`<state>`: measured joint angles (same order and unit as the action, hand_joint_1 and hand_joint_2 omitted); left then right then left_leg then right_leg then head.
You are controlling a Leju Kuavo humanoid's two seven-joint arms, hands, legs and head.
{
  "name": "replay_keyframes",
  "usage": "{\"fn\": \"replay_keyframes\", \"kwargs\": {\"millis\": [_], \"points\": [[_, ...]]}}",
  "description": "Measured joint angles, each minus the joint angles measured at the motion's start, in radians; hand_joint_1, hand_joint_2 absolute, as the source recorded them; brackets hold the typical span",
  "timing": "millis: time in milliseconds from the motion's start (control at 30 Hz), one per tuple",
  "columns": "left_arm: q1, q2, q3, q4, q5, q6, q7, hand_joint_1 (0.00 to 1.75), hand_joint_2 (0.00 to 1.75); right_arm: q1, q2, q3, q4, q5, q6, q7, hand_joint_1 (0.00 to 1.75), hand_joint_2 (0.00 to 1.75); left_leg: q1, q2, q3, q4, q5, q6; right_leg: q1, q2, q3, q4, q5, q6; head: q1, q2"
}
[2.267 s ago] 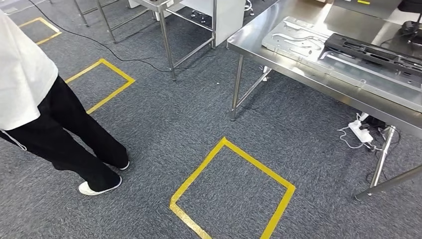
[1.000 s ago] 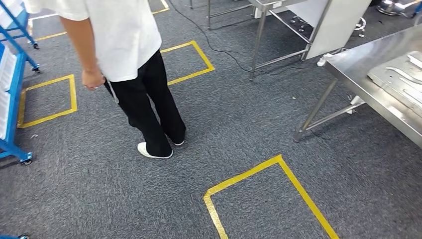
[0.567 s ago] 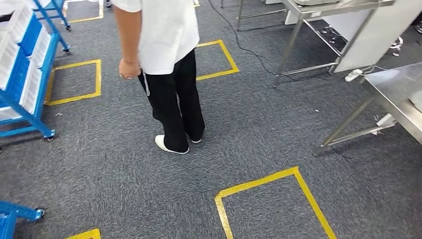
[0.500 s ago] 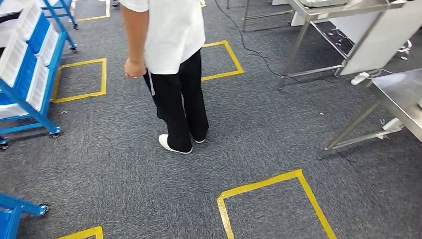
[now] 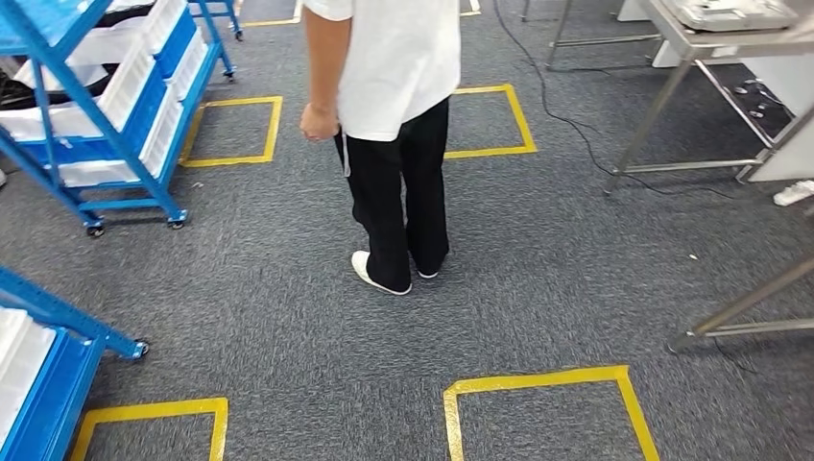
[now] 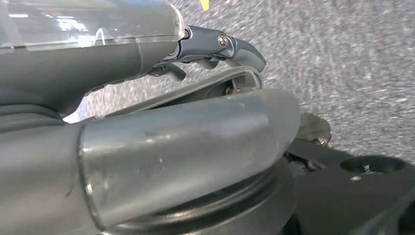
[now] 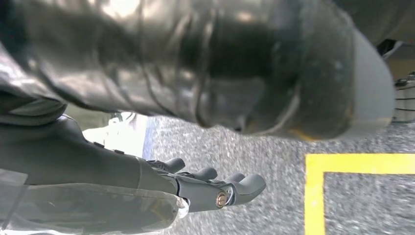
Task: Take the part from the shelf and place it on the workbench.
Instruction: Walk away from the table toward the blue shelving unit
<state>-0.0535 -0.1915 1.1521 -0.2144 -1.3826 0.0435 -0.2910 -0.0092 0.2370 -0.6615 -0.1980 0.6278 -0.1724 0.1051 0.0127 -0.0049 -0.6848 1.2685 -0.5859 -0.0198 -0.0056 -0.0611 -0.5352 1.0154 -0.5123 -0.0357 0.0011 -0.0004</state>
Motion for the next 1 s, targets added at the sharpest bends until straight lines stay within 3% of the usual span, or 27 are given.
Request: {"fn": "replay_keyframes", "kwargs": {"millis": [67, 133, 167, 233, 267, 333, 367, 433, 467, 500, 567, 633, 667, 733, 767, 833, 900, 967, 1000], "points": [[0.002, 0.0, 0.0, 0.0, 0.0, 0.0, 0.0, 0.0, 0.0, 0.0, 0.001, 0.0, 0.0, 0.001, 0.0, -0.001, 0.0, 0.0, -0.003, 0.03, 0.07, -0.133, 0.067, 0.008, 0.001, -0.026, 0.009, 0.0, -0.008, 0.005, 0.0, 0.0], [0.0, 0.0, 0.0, 0.0, 0.0, 0.0, -0.001, 0.0, 0.0, -0.001, 0.002, 0.0, 0.0, 0.002, 0.0, -0.001, 0.0, 0.0, -0.012, 0.063, 0.125, -0.239, 0.103, 0.02, 0.004, -0.047, 0.018, 0.001, -0.016, 0.014, 0.0, 0.0], [-0.001, 0.0, 0.0, 0.0, 0.0, 0.0, -0.001, 0.0, 0.0, -0.002, 0.003, 0.0, 0.0, 0.003, 0.0, -0.001, 0.0, 0.0, -0.017, 0.071, 0.132, -0.257, 0.105, 0.026, 0.005, -0.056, 0.021, 0.001, -0.018, 0.019, 0.0, 0.0], [0.001, 0.0, 0.0, 0.0, -0.001, 0.001, -0.001, 0.0, 0.0, -0.007, 0.005, 0.0, 0.0, 0.005, 0.0, -0.001, 0.0, 0.0, -0.018, 0.05, 0.134, -0.263, 0.108, 0.037, 0.004, -0.07, 0.028, -0.002, -0.022, 0.03, 0.0, 0.0], [0.004, 0.001, 0.0, 0.0, -0.001, 0.001, -0.001, 0.0, 0.0, -0.009, 0.006, 0.0, 0.0, 0.005, 0.0, -0.002, 0.0, 0.0, -0.016, 0.039, 0.138, -0.271, 0.112, 0.043, 0.003, -0.06, 0.031, 0.001, -0.027, 0.036, 0.0, 0.0], [0.004, 0.001, 0.0, 0.0, 0.0, 0.001, -0.001, 0.0, 0.0, -0.01, 0.006, 0.0, 0.0, 0.006, 0.0, -0.002, 0.0, 0.0, -0.01, 0.018, 0.147, -0.285, 0.121, 0.054, -0.001, -0.007, 0.012, 0.054, -0.066, 0.043, 0.001, 0.0], [0.003, 0.0, 0.0, 0.0, 0.0, 0.001, -0.001, 0.0, 0.0, -0.008, 0.006, 0.0, 0.0, 0.007, 0.0, -0.002, 0.0, 0.0, -0.01, 0.008, 0.147, -0.287, 0.123, 0.057, -0.003, 0.026, -0.015, 0.111, -0.097, 0.045, 0.001, 0.0], [0.0, 0.0, 0.0, 0.0, -0.001, 0.001, 0.0, 0.0, 0.0, -0.005, 0.005, 0.0, 0.0, 0.007, 0.0, -0.002, 0.0, 0.0, -0.011, -0.018, 0.145, -0.285, 0.124, 0.059, -0.005, 0.054, -0.083, 0.239, -0.149, 0.046, 0.002, 0.0], [0.0, 0.0, 0.0, 0.0, -0.001, 0.001, 0.0, 0.0, 0.0, -0.005, 0.005, 0.0, 0.0, 0.007, 0.0, -0.002, 0.0, 0.0, -0.011, -0.033, 0.145, -0.283, 0.123, 0.06, -0.006, 0.057, -0.105, 0.272, -0.149, 0.047, 0.001, 0.0], [0.0, 0.0, 0.0, 0.0, -0.001, 0.001, 0.0, 0.0, 0.0, -0.005, 0.005, 0.0, 0.0, 0.007, 0.0, -0.002, 0.0, 0.0, -0.011, -0.048, 0.146, -0.28, 0.121, 0.059, -0.006, 0.059, -0.109, 0.267, -0.127, 0.047, 0.002, 0.0], [0.0, 0.0, 0.0, 0.0, 0.0, 0.001, 0.0, 0.0, 0.0, -0.004, 0.004, 0.0, 0.0, 0.007, 0.0, -0.002, 0.0, 0.0, -0.01, -0.08, 0.148, -0.273, 0.116, 0.055, -0.011, 0.081, -0.07, 0.155, -0.046, 0.046, 0.002, 0.0], [-0.001, 0.0, 0.0, 0.0, 0.0, 0.001, -0.001, 0.0, 0.0, -0.003, 0.004, -0.001, 0.0, 0.008, 0.003, -0.002, 0.0, 0.0, -0.01, -0.107, 0.144, -0.263, 0.111, 0.044, -0.014, 0.121, -0.028, 0.047, 0.002, 0.043, 0.001, 0.0], [-0.001, 0.0, 0.0, 0.0, 0.0, 0.001, -0.001, 0.0, 0.0, -0.004, 0.004, -0.001, 0.0, 0.009, 0.004, -0.003, 0.0, 0.0, -0.01, -0.118, 0.14, -0.261, 0.11, 0.038, -0.013, 0.133, -0.02, 0.025, 0.005, 0.041, 0.001, 0.0], [0.001, 0.0, 0.001, 0.0, 0.0, 0.001, 0.0, 0.0, 0.0, -0.007, 0.004, -0.001, 0.0, 0.01, 0.006, -0.004, 0.0, 0.0, -0.007, -0.138, 0.132, -0.262, 0.111, 0.025, -0.01, 0.119, -0.017, 0.021, 0.005, 0.031, 0.001, 0.0], [0.003, 0.0, 0.001, 0.0, 0.0, 0.001, 0.0, 0.0, 0.0, -0.008, 0.005, -0.001, 0.0, 0.01, 0.006, -0.004, 0.0, 0.0, -0.005, -0.133, 0.131, -0.26, 0.11, 0.02, -0.009, 0.107, -0.015, 0.017, 0.007, 0.024, 0.001, 0.0], [0.004, 0.0, 0.001, 0.0, 0.0, 0.001, 0.0, 0.0, 0.0, -0.006, 0.006, -0.001, 0.0, 0.01, 0.005, -0.005, 0.0, 0.0, -0.006, -0.081, 0.11, -0.214, 0.08, 0.01, -0.01, 0.08, -0.009, 0.006, 0.011, 0.009, 0.0, 0.0], [0.001, 0.0, 0.001, 0.0, 0.0, 0.001, 0.0, 0.0, 0.0, -0.001, 0.006, -0.001, 0.0, 0.011, 0.005, -0.005, 0.0, 0.0, -0.006, -0.02, 0.05, -0.092, 0.015, 0.003, -0.005, 0.048, -0.007, 0.003, 0.009, 0.0, -0.001, 0.0], [-0.001, 0.0, 0.001, 0.0, 0.0, 0.001, 0.0, 0.0, 0.0, 0.001, 0.006, -0.001, 0.0, 0.012, 0.005, -0.005, 0.0, 0.0, -0.003, -0.005, -0.005, 0.017, -0.023, -0.002, -0.001, 0.014, -0.007, 0.003, 0.006, -0.003, -0.001, 0.0], [0.001, 0.0, 0.001, 0.0, 0.0, 0.001, 0.0, 0.0, 0.0, 0.001, 0.006, -0.001, 0.0, 0.013, 0.005, -0.005, 0.0, 0.0, -0.002, -0.002, -0.006, 0.02, -0.013, -0.002, 0.001, -0.001, -0.006, 0.004, 0.004, -0.003, 0.0, 0.0]]}}
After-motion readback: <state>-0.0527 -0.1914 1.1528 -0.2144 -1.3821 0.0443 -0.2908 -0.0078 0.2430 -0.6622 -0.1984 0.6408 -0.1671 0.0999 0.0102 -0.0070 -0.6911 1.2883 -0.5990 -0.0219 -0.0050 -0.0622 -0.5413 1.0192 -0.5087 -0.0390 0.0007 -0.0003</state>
